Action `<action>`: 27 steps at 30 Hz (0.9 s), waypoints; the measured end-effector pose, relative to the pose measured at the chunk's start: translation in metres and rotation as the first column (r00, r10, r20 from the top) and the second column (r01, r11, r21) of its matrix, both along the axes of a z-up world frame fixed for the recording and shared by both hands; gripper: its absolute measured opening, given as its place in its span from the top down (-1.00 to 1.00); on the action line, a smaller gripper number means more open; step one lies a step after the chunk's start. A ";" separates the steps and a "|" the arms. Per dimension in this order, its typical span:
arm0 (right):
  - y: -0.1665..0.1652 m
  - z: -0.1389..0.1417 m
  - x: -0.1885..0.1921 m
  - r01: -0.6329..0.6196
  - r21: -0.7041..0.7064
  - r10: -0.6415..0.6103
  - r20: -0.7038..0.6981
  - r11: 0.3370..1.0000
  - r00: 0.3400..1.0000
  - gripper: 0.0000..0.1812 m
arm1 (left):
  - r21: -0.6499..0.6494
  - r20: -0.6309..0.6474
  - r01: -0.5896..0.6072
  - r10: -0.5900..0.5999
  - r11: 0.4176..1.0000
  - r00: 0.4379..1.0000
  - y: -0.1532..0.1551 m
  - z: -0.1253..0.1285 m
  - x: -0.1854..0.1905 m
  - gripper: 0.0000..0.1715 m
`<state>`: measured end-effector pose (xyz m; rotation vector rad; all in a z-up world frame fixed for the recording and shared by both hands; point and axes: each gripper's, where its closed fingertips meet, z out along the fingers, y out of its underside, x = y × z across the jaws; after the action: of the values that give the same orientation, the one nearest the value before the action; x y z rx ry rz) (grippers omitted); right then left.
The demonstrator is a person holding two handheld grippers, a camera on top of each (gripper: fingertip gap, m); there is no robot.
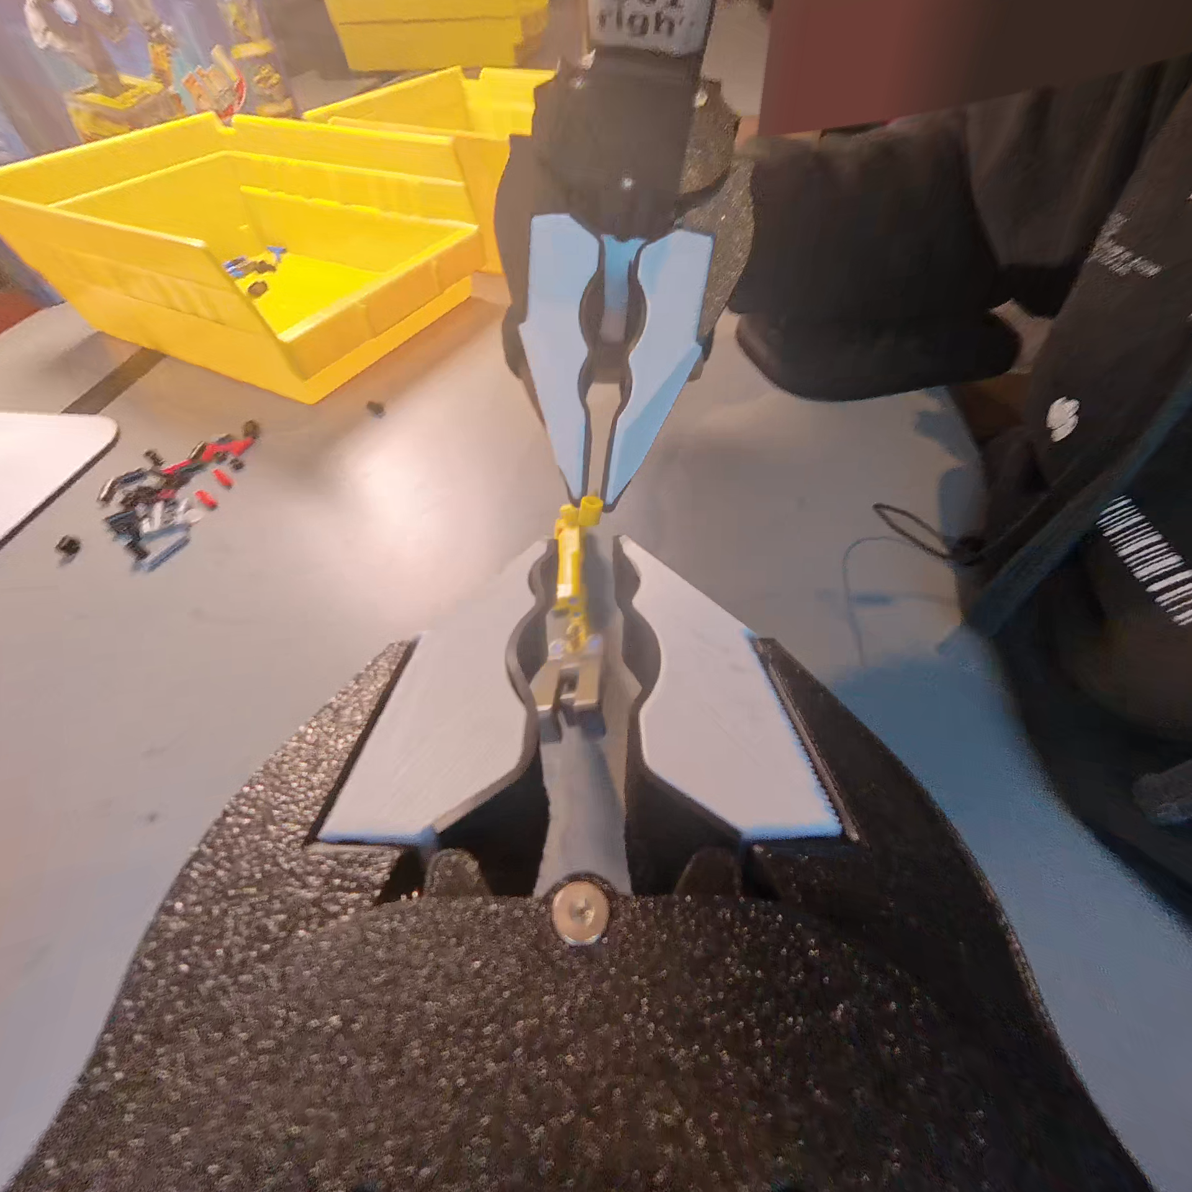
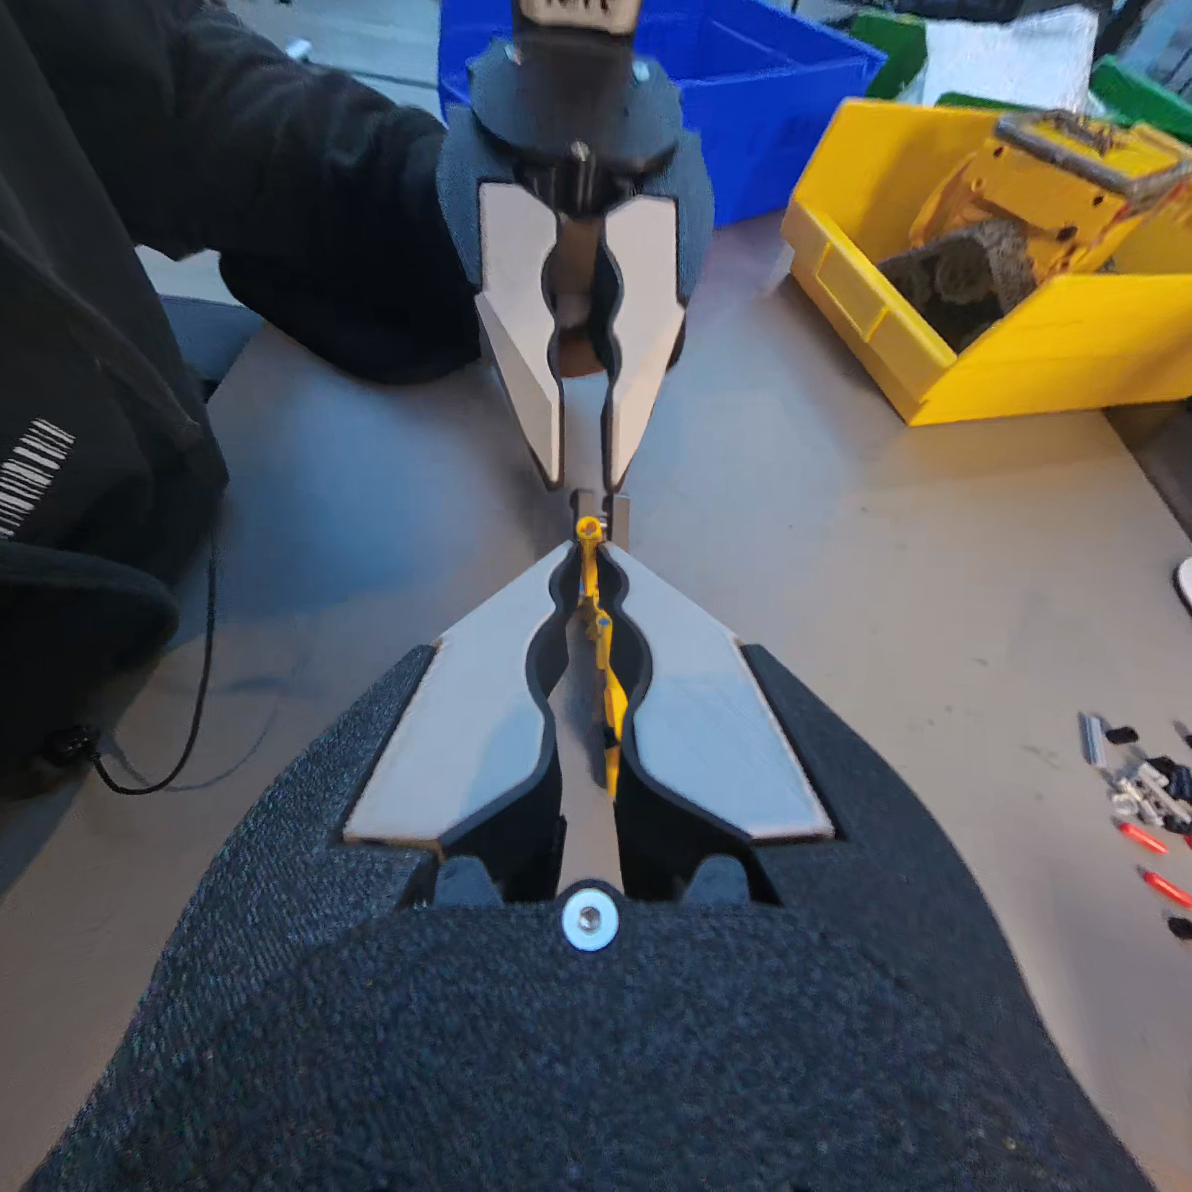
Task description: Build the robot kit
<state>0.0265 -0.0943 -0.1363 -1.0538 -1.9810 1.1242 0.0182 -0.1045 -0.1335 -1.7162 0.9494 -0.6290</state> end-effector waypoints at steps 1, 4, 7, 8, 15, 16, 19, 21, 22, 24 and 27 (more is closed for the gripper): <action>0.005 -0.006 -0.002 0.019 0.010 -0.019 0.034 1.000 0.999 0.96 | -0.010 -0.034 -0.026 0.025 1.000 0.999 0.003 -0.003 -0.008 0.72; 0.011 -0.020 -0.007 0.037 0.028 -0.041 0.134 0.999 0.990 0.96 | -0.134 -0.098 -0.058 0.045 0.989 0.994 0.002 -0.023 -0.024 0.41; 0.009 -0.031 -0.013 0.023 0.034 -0.030 0.211 0.999 0.977 0.95 | -0.238 -0.153 -0.057 0.021 0.970 0.988 -0.004 -0.047 -0.027 0.37; 0.007 -0.035 -0.015 0.009 0.039 -0.018 0.234 0.999 0.972 0.95 | -0.235 -0.191 -0.066 0.020 0.970 0.981 -0.004 -0.054 -0.027 0.39; 0.006 -0.049 -0.022 -0.041 0.027 0.029 0.351 0.999 0.936 0.96 | -0.236 -0.251 -0.082 0.021 0.968 0.968 0.001 -0.072 -0.016 0.68; 0.006 -0.051 -0.022 -0.051 0.029 0.037 0.367 0.998 0.929 0.96 | -0.220 -0.265 -0.088 0.027 0.972 0.964 0.003 -0.072 -0.016 0.70; 0.005 -0.052 -0.020 -0.075 0.027 0.058 0.400 0.997 0.915 0.96 | -0.205 -0.270 -0.086 0.028 0.975 0.962 0.003 -0.071 -0.014 0.70; 0.003 -0.052 -0.019 -0.097 0.023 0.079 0.419 0.995 0.904 0.96 | -0.198 -0.285 -0.092 0.032 0.976 0.958 0.004 -0.072 -0.015 0.70; 0.002 -0.053 -0.018 -0.102 0.025 0.082 0.427 0.994 0.900 0.96 | -0.195 -0.290 -0.094 0.034 0.976 0.956 0.004 -0.073 -0.015 0.70; 0.002 -0.054 -0.018 -0.108 0.036 0.081 0.439 0.993 0.895 0.96 | -0.192 -0.294 -0.094 0.034 0.977 0.955 0.004 -0.073 -0.016 0.70; 0.002 -0.055 -0.018 -0.105 0.041 0.075 0.451 0.994 0.890 0.96 | -0.189 -0.298 -0.093 0.034 0.978 0.954 0.004 -0.073 -0.016 0.70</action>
<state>0.0088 -0.0925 -0.1918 -1.2871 -2.4302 0.9103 0.0027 -0.1008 -0.2064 -2.0534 1.0584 -0.4457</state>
